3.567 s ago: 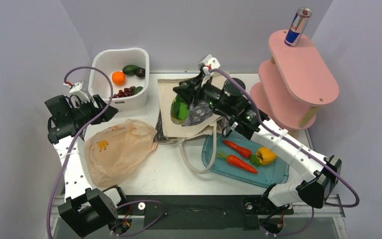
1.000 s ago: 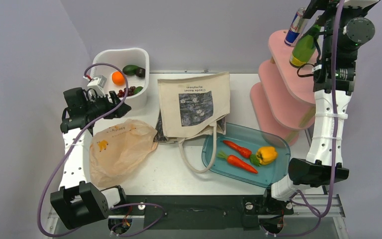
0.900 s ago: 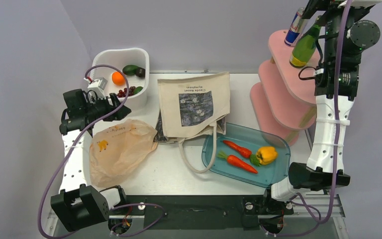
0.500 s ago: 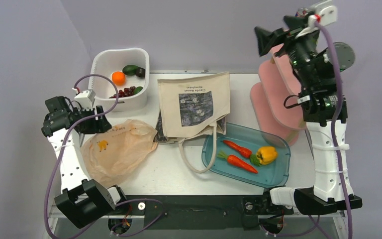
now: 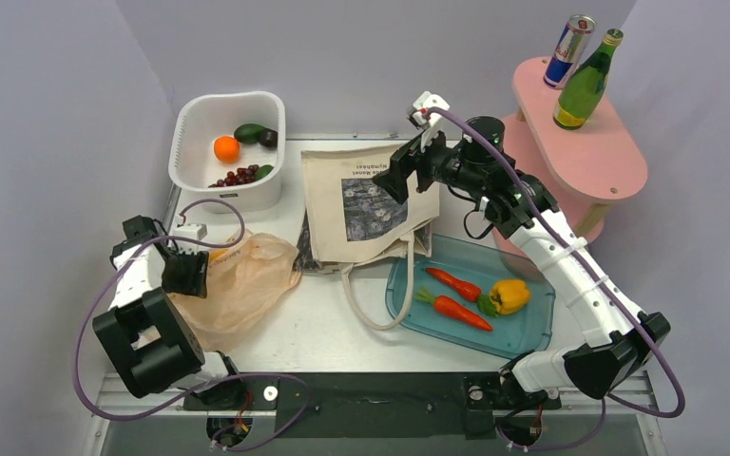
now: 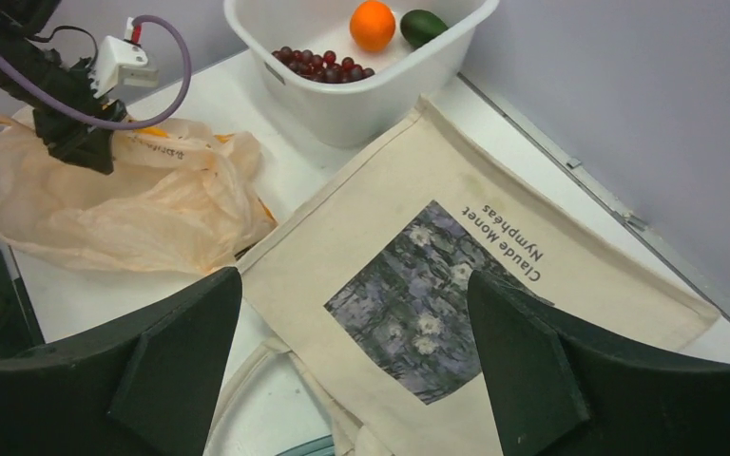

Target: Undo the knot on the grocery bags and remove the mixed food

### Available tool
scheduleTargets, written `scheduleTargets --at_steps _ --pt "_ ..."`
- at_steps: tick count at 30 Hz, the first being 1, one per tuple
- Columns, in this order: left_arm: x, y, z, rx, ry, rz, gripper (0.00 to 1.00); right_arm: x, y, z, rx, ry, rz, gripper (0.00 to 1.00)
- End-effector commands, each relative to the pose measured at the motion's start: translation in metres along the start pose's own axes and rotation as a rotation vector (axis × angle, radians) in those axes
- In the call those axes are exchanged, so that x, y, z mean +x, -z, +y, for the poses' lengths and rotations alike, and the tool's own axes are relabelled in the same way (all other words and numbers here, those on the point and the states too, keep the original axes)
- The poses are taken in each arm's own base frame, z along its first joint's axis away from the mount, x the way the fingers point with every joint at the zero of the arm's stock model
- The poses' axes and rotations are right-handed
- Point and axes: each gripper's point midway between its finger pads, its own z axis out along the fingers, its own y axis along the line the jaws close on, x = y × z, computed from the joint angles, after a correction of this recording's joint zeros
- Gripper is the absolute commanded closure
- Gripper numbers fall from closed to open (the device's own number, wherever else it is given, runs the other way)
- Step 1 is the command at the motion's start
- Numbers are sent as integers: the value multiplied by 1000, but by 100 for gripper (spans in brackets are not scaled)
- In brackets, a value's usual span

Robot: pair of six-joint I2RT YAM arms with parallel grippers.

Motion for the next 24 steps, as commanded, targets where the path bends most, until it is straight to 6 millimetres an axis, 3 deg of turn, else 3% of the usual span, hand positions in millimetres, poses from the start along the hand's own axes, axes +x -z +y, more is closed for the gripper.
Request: scheduleTargets --at_steps 1,2,4,9,13,15,17,21,23,24 --pt "-29 -2 -17 121 -42 -144 64 -9 -10 17 -70 29 -61 16" --pt "-37 6 -21 140 -51 -183 85 -10 -13 22 -83 32 -72 16" --pt "-55 31 -43 227 -75 -297 100 -7 -19 31 -105 34 -81 16" --pt "-100 119 -107 439 -175 -634 100 2 -37 71 -191 66 -126 17" --pt "-108 194 -162 543 -355 -847 100 -10 -53 97 -240 88 -192 16" --pt "-105 219 -182 568 -444 -937 100 -31 -59 95 -223 31 -253 15" --pt "-91 230 -202 577 -572 -978 100 -48 -64 85 -191 -40 -289 14" --pt "-36 213 -230 576 -869 -934 100 -67 -78 61 -177 -226 -322 13" --pt "-18 204 -232 521 -992 -955 100 -64 -83 67 -248 -318 -307 11" --pt "-19 202 -230 480 -1014 -978 100 -54 -87 83 -323 -345 -269 10"
